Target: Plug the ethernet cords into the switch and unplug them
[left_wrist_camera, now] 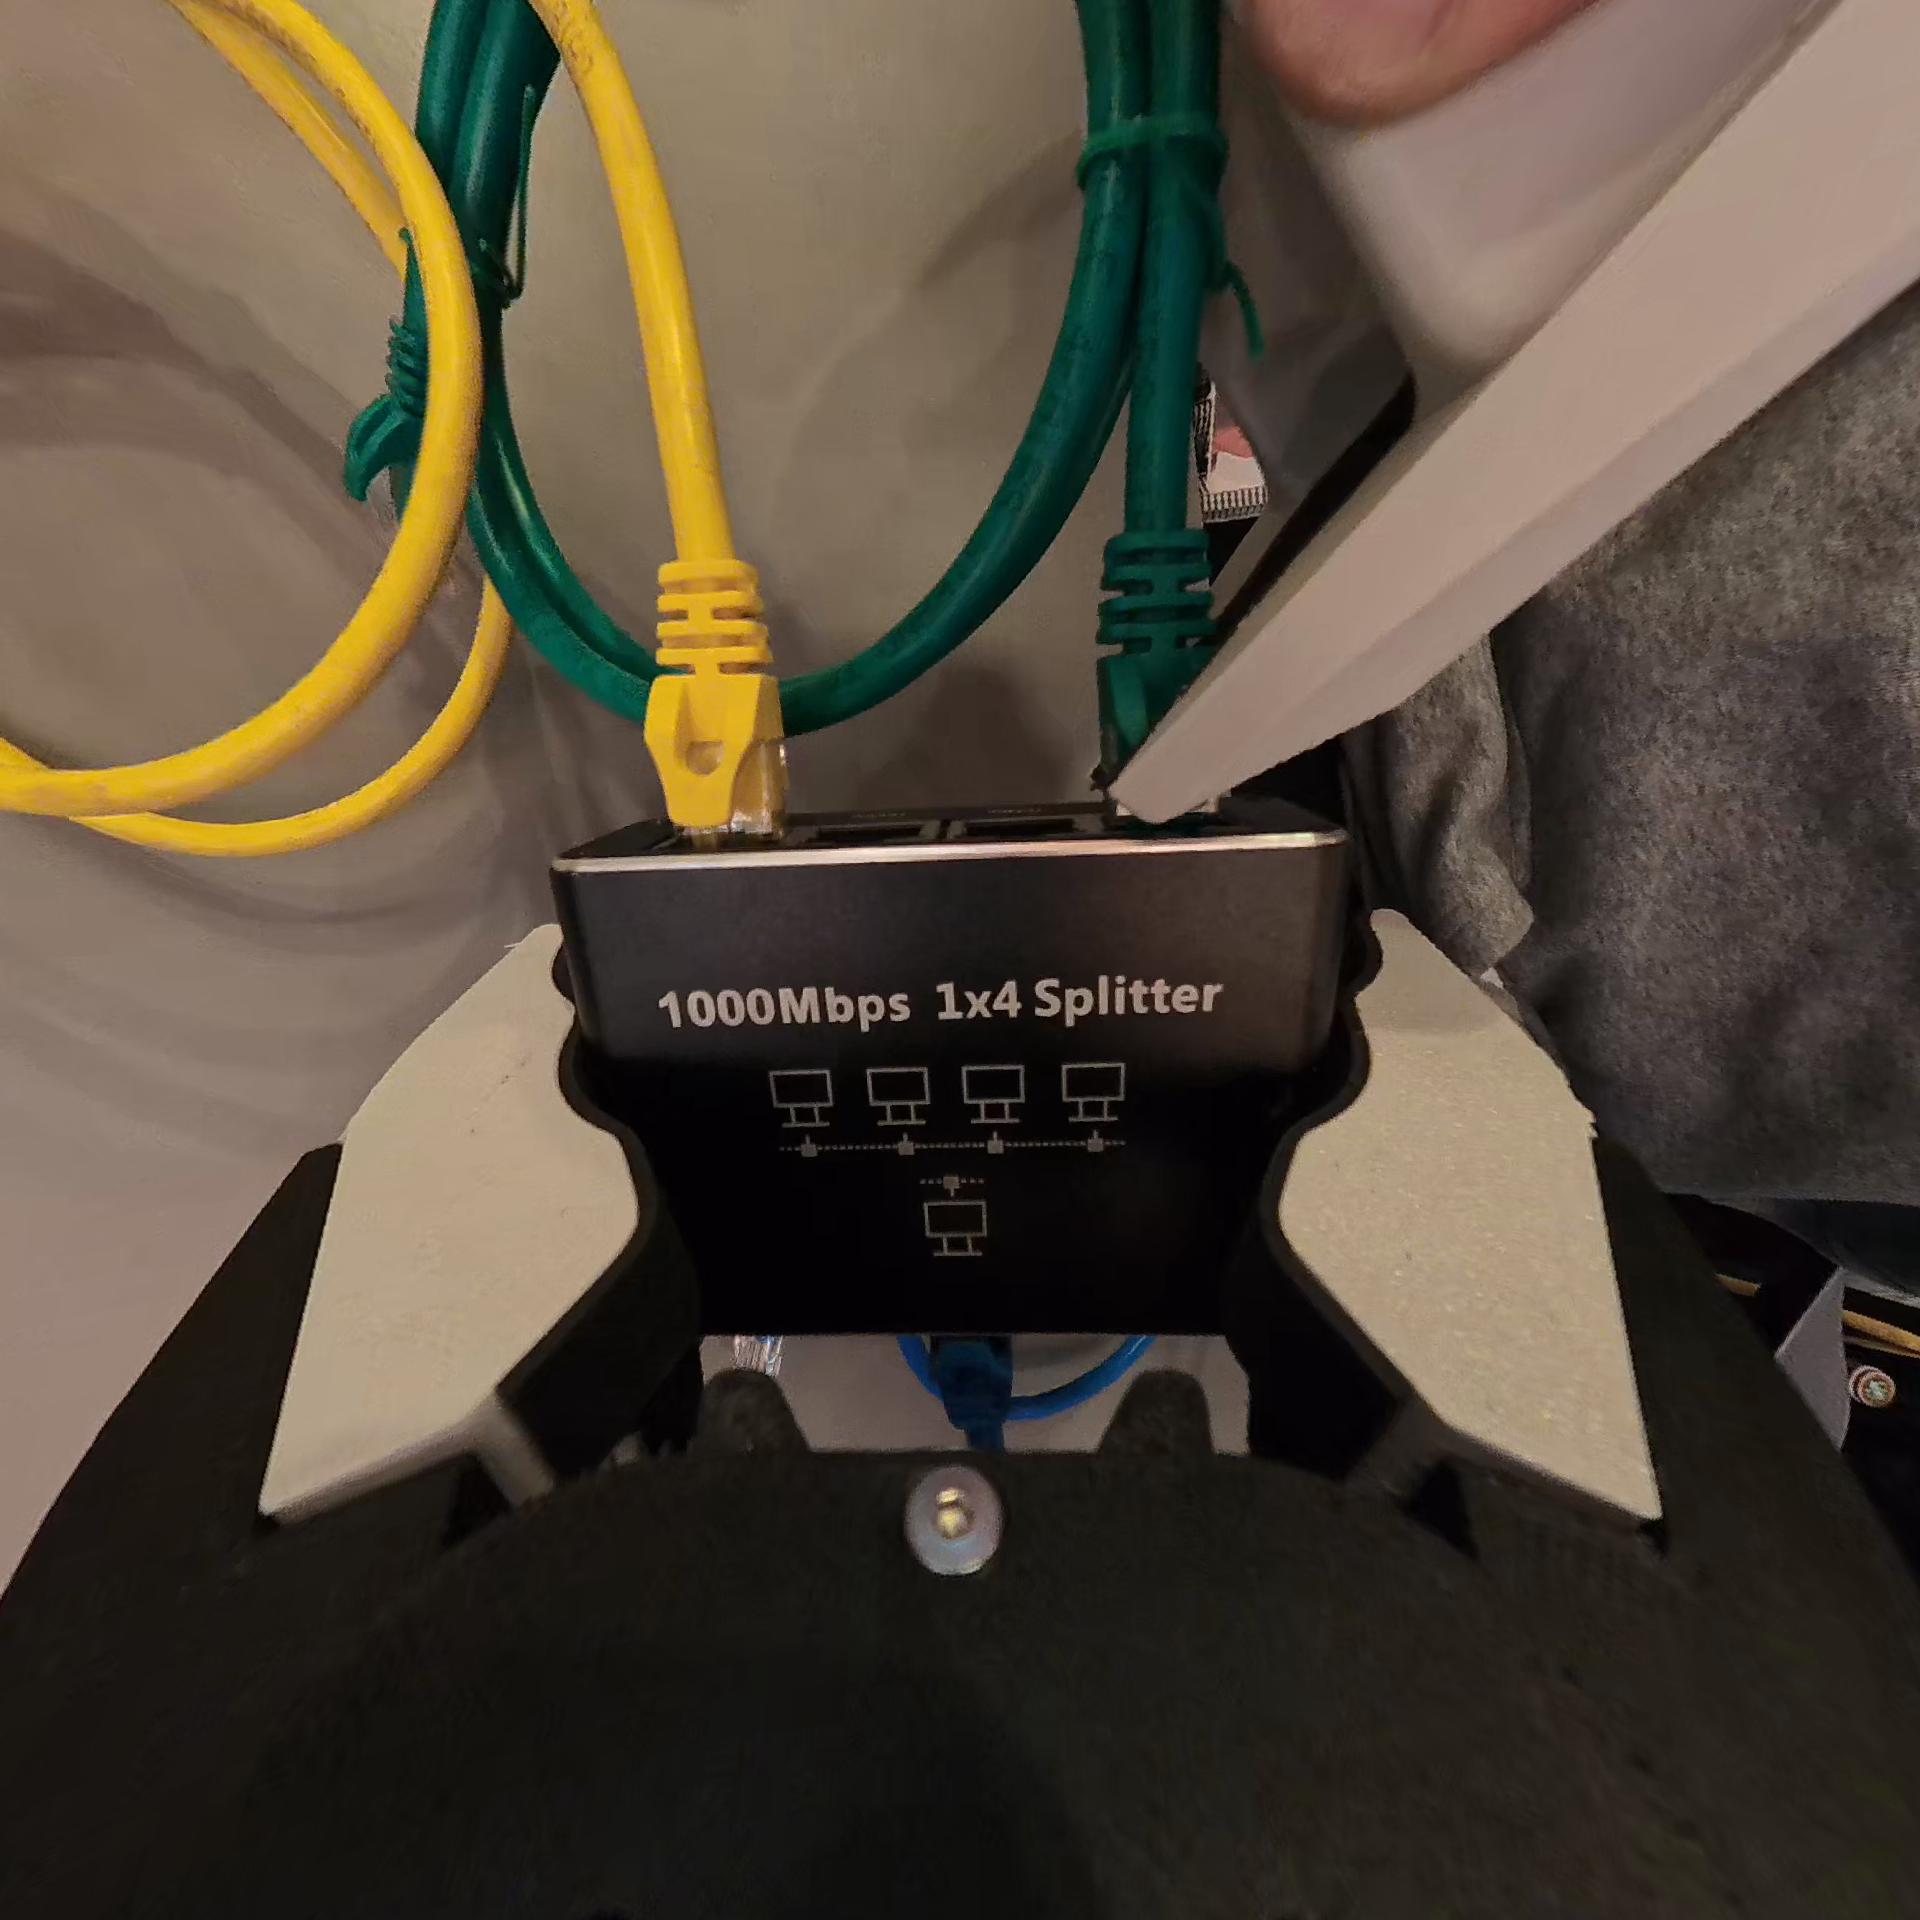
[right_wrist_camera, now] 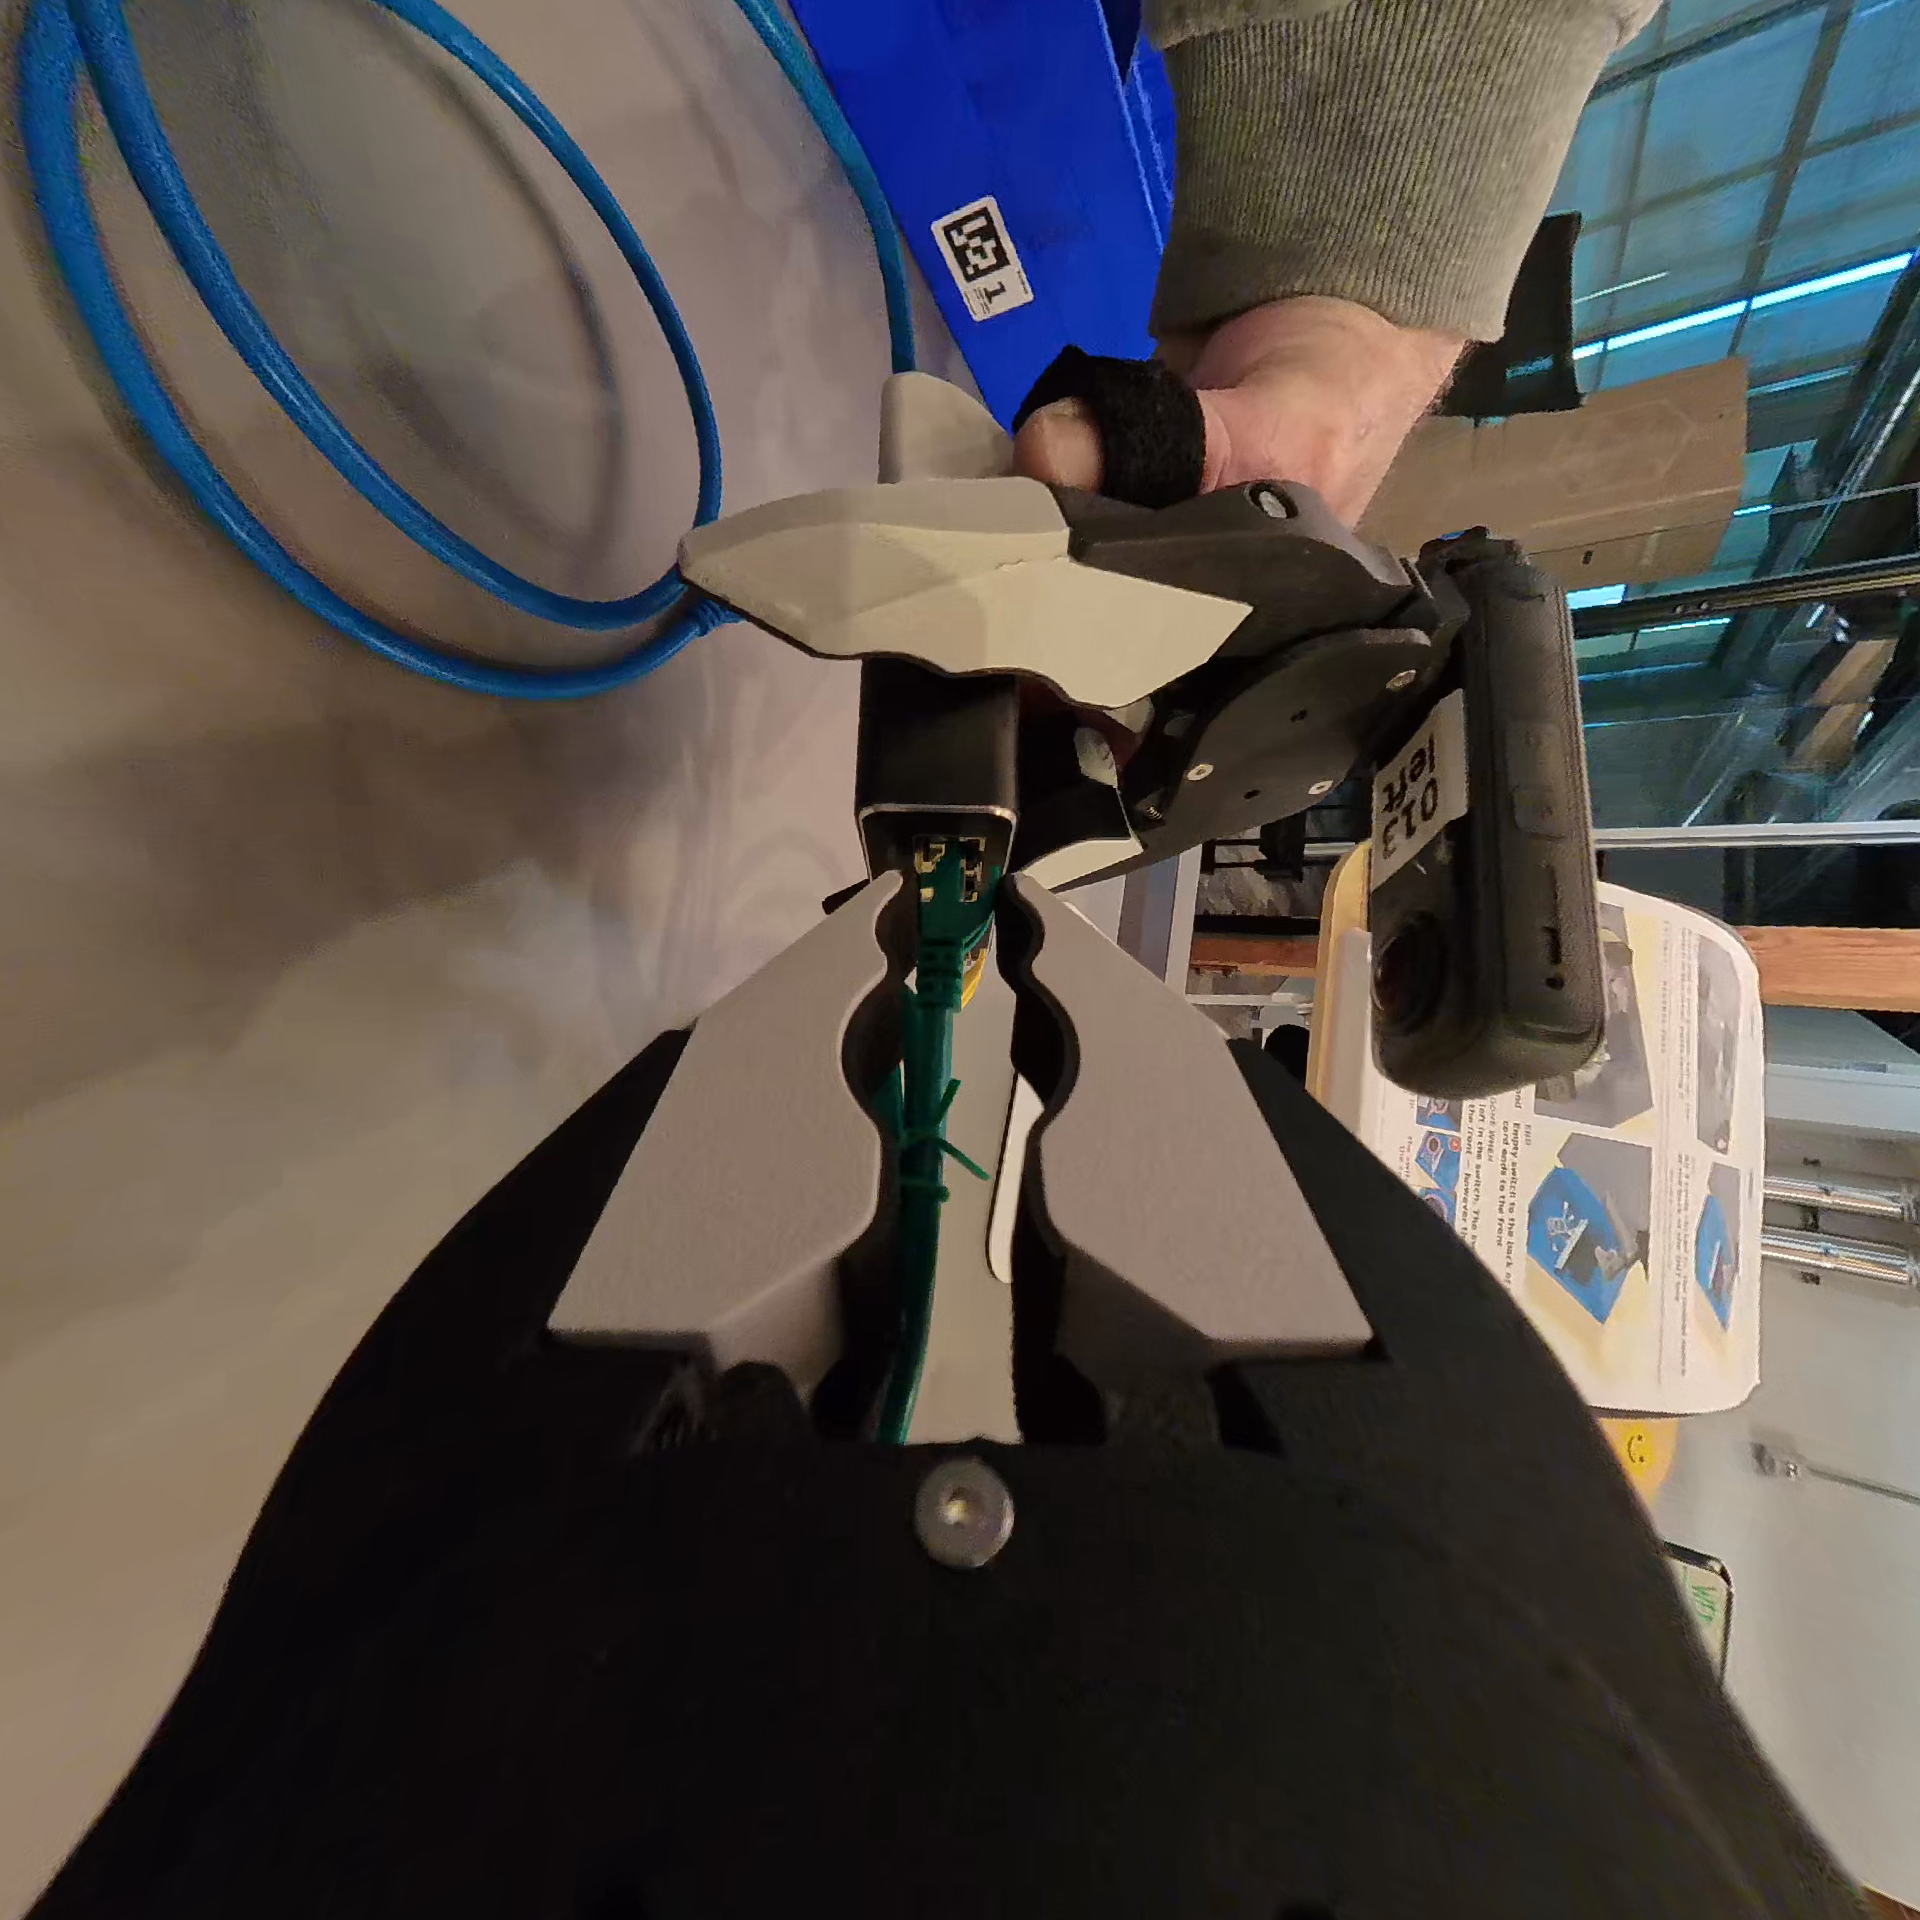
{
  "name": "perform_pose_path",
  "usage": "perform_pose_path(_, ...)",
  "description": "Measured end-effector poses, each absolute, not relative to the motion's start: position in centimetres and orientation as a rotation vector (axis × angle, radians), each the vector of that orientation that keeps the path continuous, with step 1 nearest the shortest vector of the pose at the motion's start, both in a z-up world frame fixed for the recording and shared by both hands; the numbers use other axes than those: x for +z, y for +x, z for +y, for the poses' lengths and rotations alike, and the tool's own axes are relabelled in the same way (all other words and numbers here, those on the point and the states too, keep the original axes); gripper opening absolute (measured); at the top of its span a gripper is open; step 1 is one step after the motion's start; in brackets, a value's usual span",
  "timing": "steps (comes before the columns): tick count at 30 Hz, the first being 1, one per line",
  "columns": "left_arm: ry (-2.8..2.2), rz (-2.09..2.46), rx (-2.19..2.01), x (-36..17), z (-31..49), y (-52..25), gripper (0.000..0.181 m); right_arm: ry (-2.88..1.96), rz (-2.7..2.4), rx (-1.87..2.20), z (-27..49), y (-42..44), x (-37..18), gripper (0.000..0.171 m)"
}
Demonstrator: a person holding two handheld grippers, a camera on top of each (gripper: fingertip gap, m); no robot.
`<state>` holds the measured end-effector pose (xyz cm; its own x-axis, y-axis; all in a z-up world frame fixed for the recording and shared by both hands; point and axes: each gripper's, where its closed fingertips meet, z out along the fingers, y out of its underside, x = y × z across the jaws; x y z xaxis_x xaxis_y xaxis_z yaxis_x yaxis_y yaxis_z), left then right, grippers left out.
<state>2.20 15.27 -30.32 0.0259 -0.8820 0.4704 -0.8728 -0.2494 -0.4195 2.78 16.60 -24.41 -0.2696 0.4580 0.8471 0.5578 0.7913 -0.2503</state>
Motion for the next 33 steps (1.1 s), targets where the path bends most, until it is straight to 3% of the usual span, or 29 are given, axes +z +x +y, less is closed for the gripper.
perform_pose_path(13, -2.219, 1.958, -1.048, -30.2, 14.9, 2.7, 0.129, -0.644, -2.100, -0.265, 16.2, 3.3, -24.2, 0.010)
perform_pose_path(21, -2.180, 1.910, -1.145, -28.5, 14.7, 3.5, 0.128, -0.831, -2.074, 0.203, 15.4, 3.9, -22.9, 0.018)
perform_pose_path(27, -2.128, 1.924, -1.166, -26.5, 14.8, 3.9, 0.128, -0.761, -2.046, 0.302, 15.1, 4.3, -21.0, 0.024)
perform_pose_path(33, -2.070, 1.940, -1.207, -25.0, 14.4, 4.7, 0.128, -0.677, -2.033, 0.292, 15.2, 4.6, -19.0, 0.013)
